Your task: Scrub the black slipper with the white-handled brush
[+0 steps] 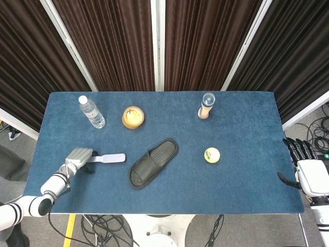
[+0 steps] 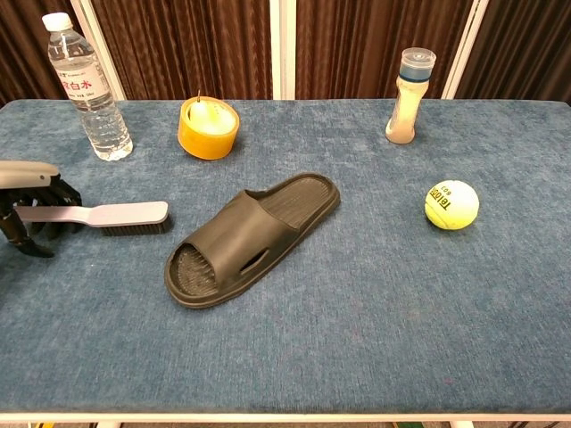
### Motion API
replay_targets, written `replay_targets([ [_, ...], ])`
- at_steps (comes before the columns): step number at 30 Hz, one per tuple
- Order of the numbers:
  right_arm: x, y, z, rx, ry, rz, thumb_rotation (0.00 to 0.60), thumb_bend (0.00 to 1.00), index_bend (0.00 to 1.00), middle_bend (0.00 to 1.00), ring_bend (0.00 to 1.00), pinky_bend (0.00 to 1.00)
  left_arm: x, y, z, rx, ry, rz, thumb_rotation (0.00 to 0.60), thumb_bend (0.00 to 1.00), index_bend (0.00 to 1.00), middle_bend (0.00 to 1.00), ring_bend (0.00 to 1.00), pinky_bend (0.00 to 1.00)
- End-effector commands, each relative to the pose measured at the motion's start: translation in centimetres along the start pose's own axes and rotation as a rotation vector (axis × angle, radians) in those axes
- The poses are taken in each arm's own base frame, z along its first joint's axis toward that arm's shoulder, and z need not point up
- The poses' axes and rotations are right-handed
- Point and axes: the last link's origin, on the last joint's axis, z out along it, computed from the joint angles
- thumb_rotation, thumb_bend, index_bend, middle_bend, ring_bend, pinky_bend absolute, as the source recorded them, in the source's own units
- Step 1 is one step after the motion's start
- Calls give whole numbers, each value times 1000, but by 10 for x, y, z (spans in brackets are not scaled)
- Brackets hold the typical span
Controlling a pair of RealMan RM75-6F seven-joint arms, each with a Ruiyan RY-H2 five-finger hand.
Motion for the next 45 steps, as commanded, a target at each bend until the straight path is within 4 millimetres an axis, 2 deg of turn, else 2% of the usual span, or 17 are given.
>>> replay_targets([
  [1, 0, 0, 0, -1, -1, 1, 600, 129, 9, 59, 0, 0, -3, 2, -1, -5, -22, -7, 600, 292, 574, 676, 583, 673],
  [6, -1, 1, 0, -6, -3, 3, 600, 129, 9, 60, 0, 0, -4, 5, -2, -16, -59, -19, 600, 324, 588, 697, 604, 696],
  [11, -1, 2, -1, -9, 0, 5, 600, 129, 9, 60, 0, 0, -3, 9, 0, -26, -46, -34, 600, 351, 658, 771, 676, 743],
  [15, -1, 3, -2, -13, 0, 8, 600, 129, 9, 60, 0, 0, -2, 13, 4, -27, 4, -67, 600, 352, 811, 885, 790, 851],
  [19, -2, 4, -2, -17, -3, 12, 600, 129, 9, 60, 0, 0, 2, 19, 10, -32, 123, -227, 600, 330, 979, 989, 895, 935],
  [24, -4, 3, -1, -14, -12, 15, 600, 129, 9, 60, 0, 0, 14, 18, 11, -67, 279, -462, 600, 361, 1000, 1000, 976, 996],
  [31, -9, -10, 11, 52, -65, -2, 600, 130, 9, 66, 0, 0, 20, 19, -8, -234, 531, -613, 600, 458, 1000, 1000, 1000, 1000],
  [35, -9, -38, 36, 173, -115, -3, 600, 129, 9, 79, 0, 0, 15, 23, -22, -335, 598, -601, 600, 507, 1000, 1000, 1000, 1000],
  [39, -7, -81, 72, 329, -185, -32, 600, 129, 9, 88, 0, 0, 4, 27, -35, -414, 647, -465, 600, 527, 1000, 1000, 1000, 1000],
  [45, -26, -170, 137, 532, -362, -91, 600, 129, 9, 80, 0, 0, -18, 32, -48, -499, 629, -269, 600, 528, 1000, 1000, 1000, 1000],
])
